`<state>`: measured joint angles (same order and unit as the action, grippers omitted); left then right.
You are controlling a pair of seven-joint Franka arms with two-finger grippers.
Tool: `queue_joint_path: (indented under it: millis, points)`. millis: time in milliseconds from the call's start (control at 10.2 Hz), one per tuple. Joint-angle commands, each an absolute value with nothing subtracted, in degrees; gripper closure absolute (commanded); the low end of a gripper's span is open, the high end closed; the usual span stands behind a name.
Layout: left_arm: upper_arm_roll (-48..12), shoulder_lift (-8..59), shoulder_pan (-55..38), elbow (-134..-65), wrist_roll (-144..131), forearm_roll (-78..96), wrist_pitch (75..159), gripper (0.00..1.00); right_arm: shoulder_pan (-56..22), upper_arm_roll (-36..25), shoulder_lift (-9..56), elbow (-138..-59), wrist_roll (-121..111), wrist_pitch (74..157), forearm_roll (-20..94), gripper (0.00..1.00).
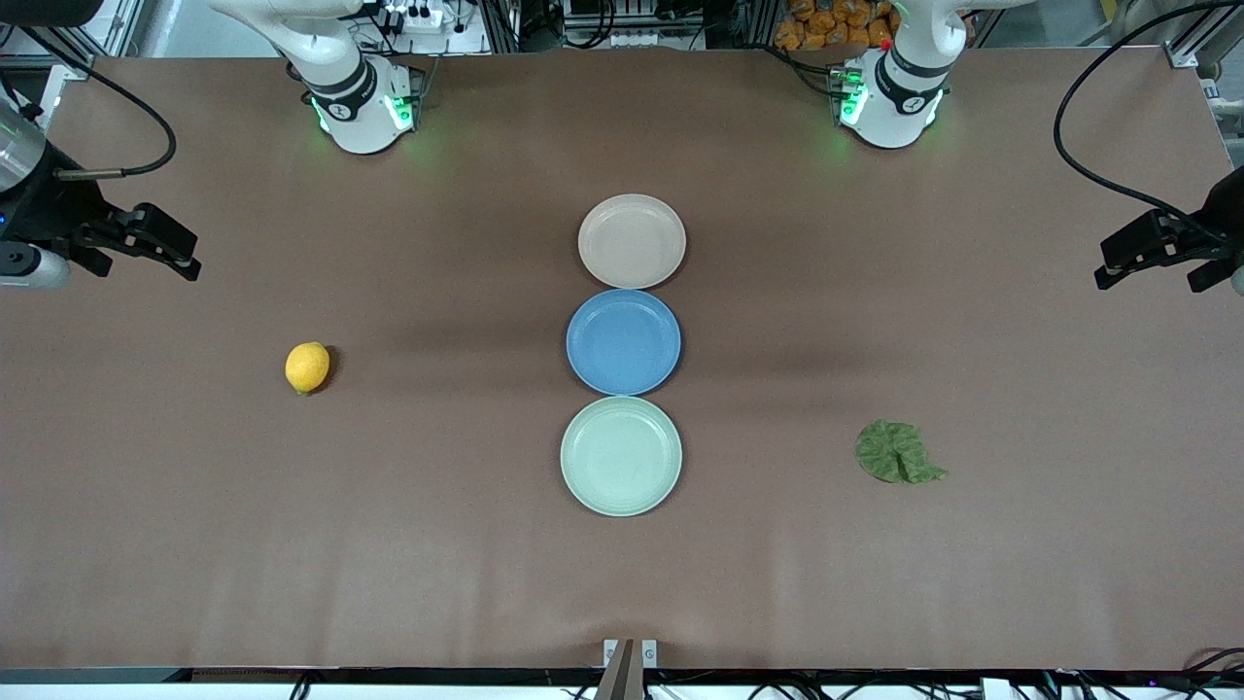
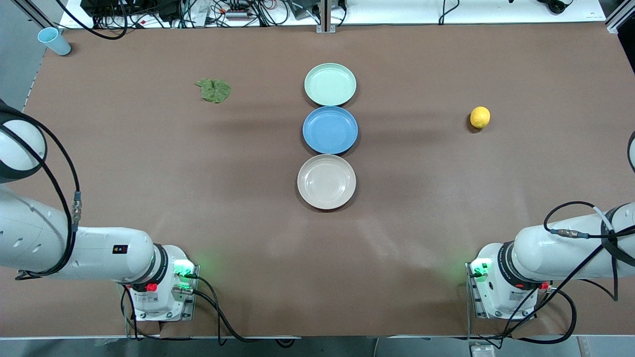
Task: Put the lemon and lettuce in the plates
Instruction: 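Reach the right gripper to the lemon while the left gripper reaches the lettuce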
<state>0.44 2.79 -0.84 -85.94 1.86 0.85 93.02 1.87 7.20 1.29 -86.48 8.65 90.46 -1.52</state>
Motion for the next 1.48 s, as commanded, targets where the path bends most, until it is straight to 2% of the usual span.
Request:
queue_joint_path:
  millis: [0, 197, 394, 591, 985, 1182, 1379]
  points:
    - [0.4, 3.0, -0.8, -85.1, 1.7, -0.4, 93.0, 0.00, 1.8, 7.2, 1.7, -86.5, 8.2, 90.2, -2.6, 0.00]
    - [0.4, 3.0, -0.8, -85.2, 1.7, -0.4, 93.0, 0.00, 1.8, 7.2, 1.7, -86.5, 8.2, 90.2, -3.1, 0.00]
    - [0.4, 6.8, -0.7, -85.8, 1.7, -0.4, 93.1, 0.00, 3.0, 7.1, 1.8, -87.0, 6.4, 89.0, -3.5, 0.00]
    - [0.4, 12.7, 0.1, -87.2, 1.8, -0.4, 100.9, 0.00, 6.0, 7.1, 2.5, -88.6, 7.1, 89.4, -2.4, 0.00]
    - [0.1, 27.4, -1.1, -87.0, 0.7, -0.3, 115.0, 0.00, 10.1, 7.1, 10.6, -89.0, 6.7, 92.6, 1.8, 0.00]
    - [0.3, 33.8, -3.9, -86.7, -0.2, -0.4, 124.2, 0.00, 13.7, 7.1, 13.0, -94.9, 2.5, 98.6, 3.9, 0.00]
    - [0.2, 38.3, -4.7, -86.6, -1.9, -0.2, 127.0, 0.00, 17.0, 7.1, 17.2, -100.4, 0.6, 105.3, 6.5, 0.00]
